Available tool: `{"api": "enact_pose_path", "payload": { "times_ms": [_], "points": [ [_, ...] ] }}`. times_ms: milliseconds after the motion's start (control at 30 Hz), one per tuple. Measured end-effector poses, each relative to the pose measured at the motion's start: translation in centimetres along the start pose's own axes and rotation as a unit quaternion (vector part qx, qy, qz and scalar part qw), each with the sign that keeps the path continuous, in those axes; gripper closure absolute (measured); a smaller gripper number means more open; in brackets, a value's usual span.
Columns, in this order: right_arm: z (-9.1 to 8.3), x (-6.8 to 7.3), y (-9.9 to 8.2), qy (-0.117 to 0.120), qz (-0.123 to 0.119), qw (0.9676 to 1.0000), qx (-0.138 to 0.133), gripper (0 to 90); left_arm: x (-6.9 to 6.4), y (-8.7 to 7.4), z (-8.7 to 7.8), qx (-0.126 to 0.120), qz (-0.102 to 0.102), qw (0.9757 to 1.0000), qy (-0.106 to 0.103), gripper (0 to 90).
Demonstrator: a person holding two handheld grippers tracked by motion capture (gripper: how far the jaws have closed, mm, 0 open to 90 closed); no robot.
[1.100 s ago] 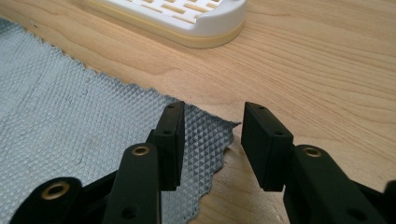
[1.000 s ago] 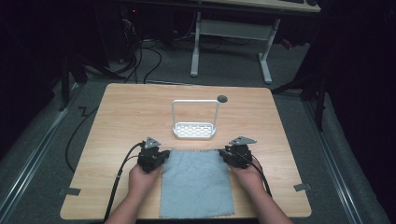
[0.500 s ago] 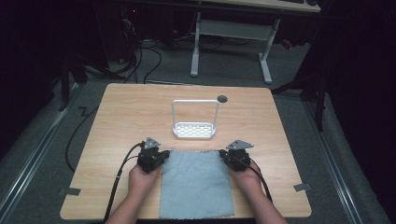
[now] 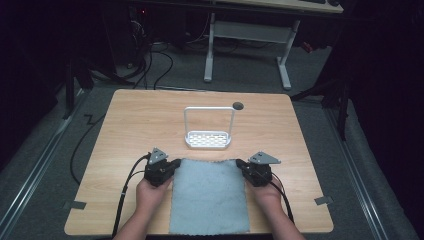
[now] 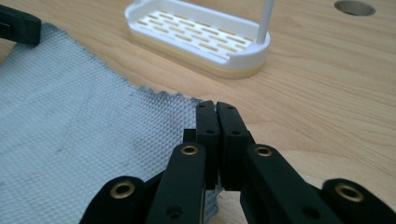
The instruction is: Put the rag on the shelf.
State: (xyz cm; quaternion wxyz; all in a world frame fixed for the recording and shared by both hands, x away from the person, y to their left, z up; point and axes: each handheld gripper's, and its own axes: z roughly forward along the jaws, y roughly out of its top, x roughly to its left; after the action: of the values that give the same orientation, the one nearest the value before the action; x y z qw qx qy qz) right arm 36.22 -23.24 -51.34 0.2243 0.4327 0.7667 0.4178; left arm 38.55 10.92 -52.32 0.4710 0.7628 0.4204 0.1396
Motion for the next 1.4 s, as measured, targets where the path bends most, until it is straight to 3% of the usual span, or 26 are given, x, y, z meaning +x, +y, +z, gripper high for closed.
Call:
{"api": "enact_pose_path", "payload": {
  "times_ms": [267, 367, 467, 833, 933, 1100, 1167, 1300, 1367, 1400],
  "points": [
    [-1.5, 0.7, 0.8, 0.015, 0.001, 0.9994, -0.032, 89.0, -0.5, 0.6, -1.6, -0.048, 0.008, 0.9988, -0.002, 89.3],
    [-1.9, 0.9, 1.1, 0.014, 0.0, 0.999, -0.042, 89.0, -0.5, 0.8, -2.0, -0.059, 0.002, 0.9983, -0.005, 89.4],
    [-3.0, 1.3, 1.9, 0.011, -0.006, 0.9973, -0.072, 89.0, -0.5, 1.3, -2.7, -0.074, 0.006, 0.9973, -0.002, 89.4],
    [-5.4, 1.7, 3.6, 0.003, -0.011, 0.9913, -0.131, 89.0, -1.5, 3.7, -6.1, -0.154, 0.021, 0.9879, 0.0, 89.4],
    [-5.9, 1.8, 4.3, 0.001, -0.024, 0.9893, -0.144, 89.0, -1.8, 4.4, -6.6, -0.164, 0.026, 0.9861, 0.001, 89.5],
    [-6.7, 1.8, 5.5, 0.0, -0.021, 0.9848, -0.173, 89.0, -2.1, 6.1, -7.5, -0.194, 0.038, 0.9802, 0.004, 89.6],
    [-6.8, 1.8, 5.9, -0.002, -0.021, 0.9837, -0.178, 89.0, -2.1, 6.4, -7.6, -0.198, 0.041, 0.9794, 0.006, 89.6],
    [-7.4, 1.3, 7.4, 0.001, -0.015, 0.9798, -0.2, 89.0, -2.2, 8.3, -8.2, -0.22, 0.048, 0.9744, 0.008, 89.6],
    [-7.7, 1.1, 8.0, -0.002, -0.014, 0.9782, -0.207, 89.0, -2.2, 8.7, -8.3, -0.221, 0.049, 0.9739, 0.008, 89.6],
    [-7.8, 0.9, 8.4, -0.003, -0.015, 0.9778, -0.209, 89.0, -2.2, 9.4, -8.4, -0.229, 0.052, 0.972, 0.009, 89.6]
  ]
}}
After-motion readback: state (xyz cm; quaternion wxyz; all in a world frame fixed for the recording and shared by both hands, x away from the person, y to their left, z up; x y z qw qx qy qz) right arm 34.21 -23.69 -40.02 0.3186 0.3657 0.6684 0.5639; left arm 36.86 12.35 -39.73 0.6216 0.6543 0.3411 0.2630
